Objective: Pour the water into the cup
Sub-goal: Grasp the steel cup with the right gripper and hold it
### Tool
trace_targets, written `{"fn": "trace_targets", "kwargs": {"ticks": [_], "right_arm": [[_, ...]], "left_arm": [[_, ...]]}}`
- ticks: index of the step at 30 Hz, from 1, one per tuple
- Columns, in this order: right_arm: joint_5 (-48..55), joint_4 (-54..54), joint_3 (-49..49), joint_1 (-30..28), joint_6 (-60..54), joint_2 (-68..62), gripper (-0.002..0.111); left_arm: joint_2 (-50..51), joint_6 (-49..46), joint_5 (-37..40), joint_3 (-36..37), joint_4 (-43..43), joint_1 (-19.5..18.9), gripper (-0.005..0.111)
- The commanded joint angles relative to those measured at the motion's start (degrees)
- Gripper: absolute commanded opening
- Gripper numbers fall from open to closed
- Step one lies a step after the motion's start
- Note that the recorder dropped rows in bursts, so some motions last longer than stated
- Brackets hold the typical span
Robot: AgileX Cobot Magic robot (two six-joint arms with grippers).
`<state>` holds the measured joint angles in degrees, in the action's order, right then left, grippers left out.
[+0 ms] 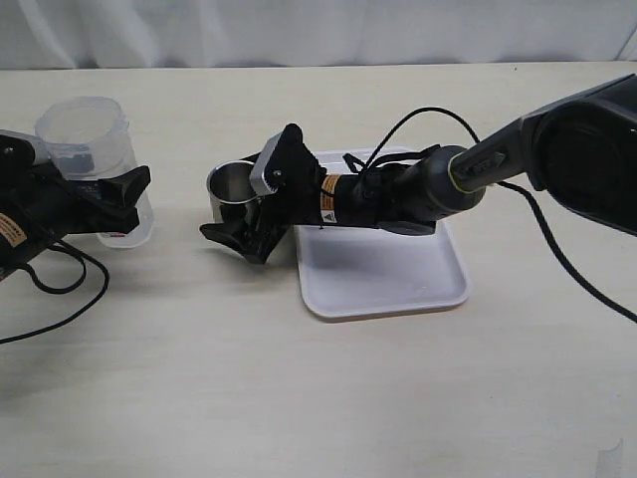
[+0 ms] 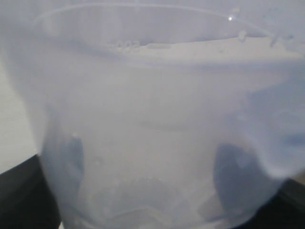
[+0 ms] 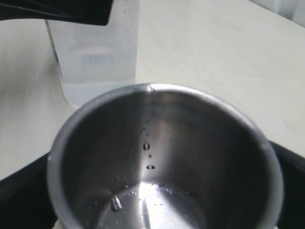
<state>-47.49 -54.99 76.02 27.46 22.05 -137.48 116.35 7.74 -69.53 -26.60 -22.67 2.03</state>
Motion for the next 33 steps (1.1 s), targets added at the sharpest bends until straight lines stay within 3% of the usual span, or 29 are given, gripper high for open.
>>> {"fn": "trace_targets", "kwargs": {"ticks": [1,33], "right_arm": [[-0.1,0.5,0.2,0.0,0.2,0.1,0.096],[-4.7,3.6,1.3,0.0,0.2,-3.0,0.096]], "left_arm": [[0.1,0.6,-0.4,-0.1,-0.7,0.0,0.000],[0.1,0.7,-0.4,-0.1,-0.9,0.0,0.000]]}}
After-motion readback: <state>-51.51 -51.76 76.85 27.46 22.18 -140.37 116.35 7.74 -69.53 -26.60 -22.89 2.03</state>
